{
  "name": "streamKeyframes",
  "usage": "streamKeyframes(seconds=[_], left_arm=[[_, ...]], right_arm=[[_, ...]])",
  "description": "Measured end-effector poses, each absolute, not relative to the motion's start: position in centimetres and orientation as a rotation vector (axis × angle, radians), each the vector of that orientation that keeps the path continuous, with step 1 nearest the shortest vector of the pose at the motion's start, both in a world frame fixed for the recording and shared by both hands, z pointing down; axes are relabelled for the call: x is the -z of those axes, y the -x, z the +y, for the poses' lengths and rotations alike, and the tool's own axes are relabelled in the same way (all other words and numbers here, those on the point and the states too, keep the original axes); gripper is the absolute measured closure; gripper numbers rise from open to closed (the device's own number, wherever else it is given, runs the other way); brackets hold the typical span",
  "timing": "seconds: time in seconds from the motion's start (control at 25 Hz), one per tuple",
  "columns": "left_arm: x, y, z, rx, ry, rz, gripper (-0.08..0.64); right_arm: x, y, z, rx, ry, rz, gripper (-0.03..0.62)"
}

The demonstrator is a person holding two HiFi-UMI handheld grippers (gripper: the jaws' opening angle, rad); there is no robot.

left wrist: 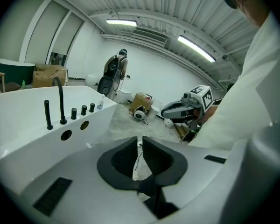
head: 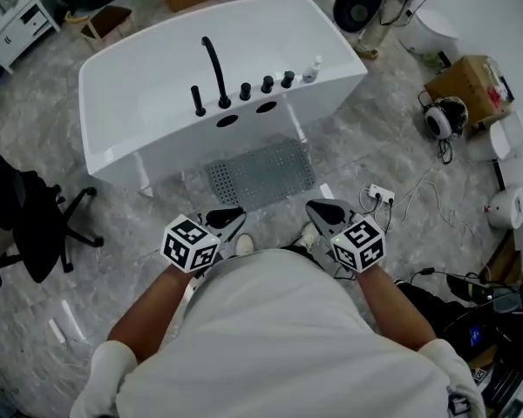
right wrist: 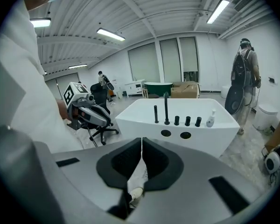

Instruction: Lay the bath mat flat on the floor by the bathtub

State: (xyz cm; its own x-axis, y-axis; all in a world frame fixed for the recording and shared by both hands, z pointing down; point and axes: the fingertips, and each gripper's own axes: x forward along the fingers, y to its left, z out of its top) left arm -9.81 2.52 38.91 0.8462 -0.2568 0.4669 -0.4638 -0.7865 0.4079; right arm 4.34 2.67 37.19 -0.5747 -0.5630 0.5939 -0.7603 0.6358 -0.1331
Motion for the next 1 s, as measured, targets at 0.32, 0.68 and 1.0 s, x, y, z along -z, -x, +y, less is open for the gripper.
streamKeyframes(seconds=[0.32, 0.68, 1.0], left_arm=[[-38.0, 10.2, 2.9, -0.532, -2.543, -0.5, 0.515], [-38.0, 10.9, 3.4, -0.533, -2.539, -0.493, 0.515], [-38.3, 11.2, 3.7, -0.534, -2.536, -0.483, 0.515]], right_arm=[[-37.4, -2.8, 3.7, -0.505, -1.035, -2.358, 0.581], [-36.3, -2.0, 4.4, -0.462, -1.038, -2.354, 0.583], [-36.4, -1.7, 5.0, -0.447, -1.047, -2.34, 0.584]])
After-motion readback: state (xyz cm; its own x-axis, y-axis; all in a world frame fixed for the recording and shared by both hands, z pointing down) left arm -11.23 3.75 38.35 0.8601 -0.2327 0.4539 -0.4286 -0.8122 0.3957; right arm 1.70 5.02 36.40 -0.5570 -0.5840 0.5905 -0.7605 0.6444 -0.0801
